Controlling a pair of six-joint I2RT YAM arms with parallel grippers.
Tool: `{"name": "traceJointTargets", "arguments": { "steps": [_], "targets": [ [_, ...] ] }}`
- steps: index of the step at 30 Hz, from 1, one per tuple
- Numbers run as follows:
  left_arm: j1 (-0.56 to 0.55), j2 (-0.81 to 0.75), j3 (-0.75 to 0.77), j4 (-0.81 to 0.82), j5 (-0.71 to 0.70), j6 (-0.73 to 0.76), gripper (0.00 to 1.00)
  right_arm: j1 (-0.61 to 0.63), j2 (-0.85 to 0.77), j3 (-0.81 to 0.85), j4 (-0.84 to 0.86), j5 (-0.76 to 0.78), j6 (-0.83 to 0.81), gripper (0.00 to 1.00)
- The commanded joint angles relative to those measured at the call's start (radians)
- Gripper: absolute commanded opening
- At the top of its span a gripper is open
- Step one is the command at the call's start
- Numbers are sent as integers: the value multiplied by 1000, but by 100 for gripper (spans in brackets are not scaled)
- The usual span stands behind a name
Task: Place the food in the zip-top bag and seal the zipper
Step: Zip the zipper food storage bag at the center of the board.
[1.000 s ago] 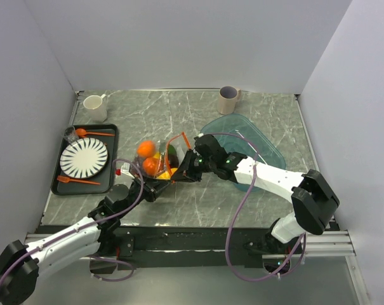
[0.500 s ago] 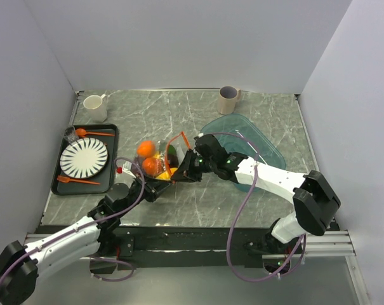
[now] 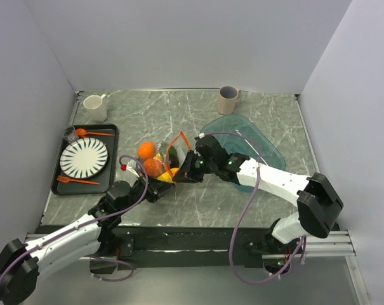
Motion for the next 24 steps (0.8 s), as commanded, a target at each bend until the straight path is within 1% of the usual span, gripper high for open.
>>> {"name": "traceJointTargets", "arguments": {
  "steps": [1,7,18,19,21,22,24],
  "targets": [
    [-13,-44,23,15,120,14,1,-3,-67,62,58,119,-28,0],
    [-12,-69,8,-4,129,12,1,-2,-110,32,66,171,-26,0],
    [-13,-89,-3,-4,109,3,1,-2,-99,21,81,160,-17,0],
    [-13,-90,-6,13,104,2,5,-3,-101,22,78,157,-17,0],
    [-12,-98,-11,31,84,-8,20,-2,-108,16,67,163,-17,0],
    [-13,-100,-12,41,77,-11,32,-2,-114,10,72,157,-14,0],
    [-13,-97,-8,64,64,-9,46,-2,-127,-8,72,153,-13,0]
  ]
}}
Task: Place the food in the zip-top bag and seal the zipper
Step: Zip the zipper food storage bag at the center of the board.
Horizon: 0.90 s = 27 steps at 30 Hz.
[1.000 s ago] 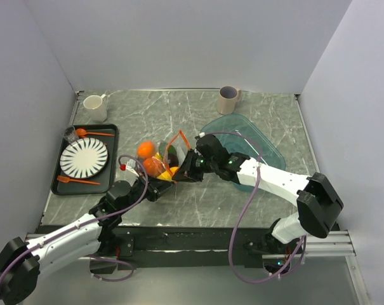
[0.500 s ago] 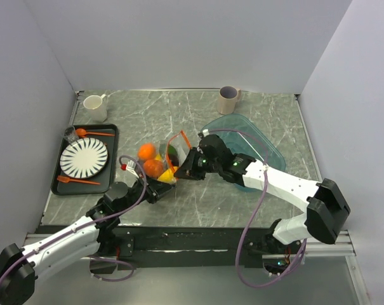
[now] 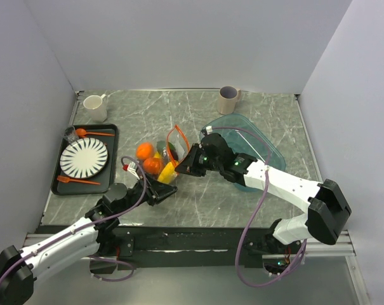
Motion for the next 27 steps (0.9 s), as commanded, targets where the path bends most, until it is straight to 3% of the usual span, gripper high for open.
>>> {"name": "traceJointTargets", "arguments": {
  "steps": [1,4,11,16,20,27],
  "targets": [
    [-3,-5,1,97,-35,-3,52,-5,-47,-10,39,10,5,0],
    [-3,24,30,111,-53,16,59,-3,-54,-16,39,-2,5,0],
    [-5,108,145,5,-137,102,56,-3,-64,-23,44,-16,4,0],
    [-3,99,111,56,-188,40,52,0,-64,-23,6,-13,15,0],
    [-3,46,136,-57,-236,58,54,0,-64,-45,-102,33,8,12],
    [-5,-71,154,-257,-254,96,56,0,-119,-148,-45,35,-5,27]
  ]
}}
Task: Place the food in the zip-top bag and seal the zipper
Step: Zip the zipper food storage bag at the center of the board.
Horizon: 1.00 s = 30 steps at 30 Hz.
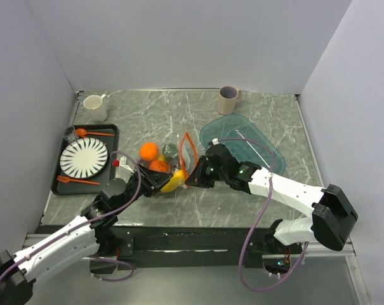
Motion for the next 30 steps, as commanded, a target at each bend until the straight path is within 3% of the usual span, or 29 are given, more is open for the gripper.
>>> {"name": "traceJointTargets", "arguments": {
  "steps": [1,6,11,25,30],
  "targets": [
    [-2,-67,41,-119,-34,39,56,0,-53,-7,10,29,-14,28],
    [-3,-71,26,-112,-8,33,56,0,-38,18,-26,46,-36,38],
    [-2,-31,31,-67,21,35,56,-2,-7,41,-53,46,-48,41],
    [-3,26,46,-13,58,52,55,-14,46,32,-41,40,-54,36],
    [-2,24,40,-10,59,49,55,-17,48,32,-38,23,-65,25]
  ]
}}
